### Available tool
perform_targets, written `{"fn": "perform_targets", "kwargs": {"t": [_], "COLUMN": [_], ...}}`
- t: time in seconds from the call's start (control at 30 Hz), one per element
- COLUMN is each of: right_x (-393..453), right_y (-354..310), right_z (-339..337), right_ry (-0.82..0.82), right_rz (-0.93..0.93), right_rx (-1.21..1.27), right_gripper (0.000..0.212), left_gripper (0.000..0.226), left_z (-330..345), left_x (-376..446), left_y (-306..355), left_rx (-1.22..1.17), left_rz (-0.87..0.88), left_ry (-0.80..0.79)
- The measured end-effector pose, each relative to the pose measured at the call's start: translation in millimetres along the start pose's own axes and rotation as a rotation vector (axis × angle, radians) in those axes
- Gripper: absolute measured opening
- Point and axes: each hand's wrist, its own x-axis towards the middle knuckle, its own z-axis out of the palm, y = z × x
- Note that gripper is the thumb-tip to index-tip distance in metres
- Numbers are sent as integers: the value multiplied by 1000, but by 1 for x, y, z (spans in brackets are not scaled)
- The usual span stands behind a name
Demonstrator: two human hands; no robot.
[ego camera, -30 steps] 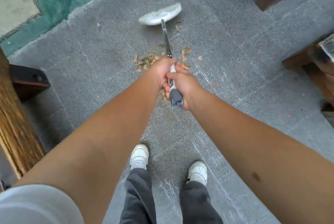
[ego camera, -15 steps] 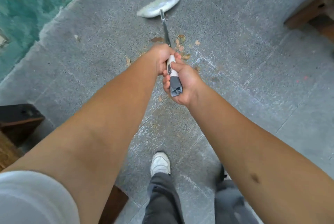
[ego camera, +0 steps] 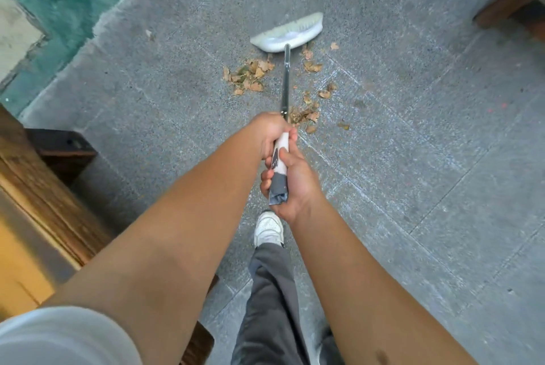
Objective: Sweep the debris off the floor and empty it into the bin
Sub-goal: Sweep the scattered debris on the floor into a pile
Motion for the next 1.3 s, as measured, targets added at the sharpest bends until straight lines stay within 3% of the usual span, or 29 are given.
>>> {"fn": "perform_targets", "kwargs": {"t": [0.23, 0.33, 0.53, 0.73, 0.97, 1.1, 1.3], "right_x": [-63, -93, -113, -79, -2, 13, 8], "right_y": [19, 11, -20, -23, -8, -21, -79], "right_z": [-53, -71, -70, -6, 68, 61, 3], "right_ry": [1, 30, 13, -66, -10, 26, 38], "right_rz": [38, 9, -51, 26, 125, 212, 221], "right_rx": [-24, -153, -379, -516, -740, -784, -833], "right_gripper": [41, 36, 46, 40, 33, 26, 32], "left_gripper": [26, 15, 14, 19, 12, 9, 19], "left_z": [39, 62, 75, 14, -76, -67, 11], "left_x": [-58, -75, -92, -89, -45, -30, -9], "left_y": [-59, -80, -73, -32, -9, -5, -5], "left_rx": [34, -38, -188, -291, -347, -350, -396], "left_rz": [-17, 97, 230, 234, 125, 53, 10], "left_ry": [-20, 5, 55, 165, 245, 221, 245]}}
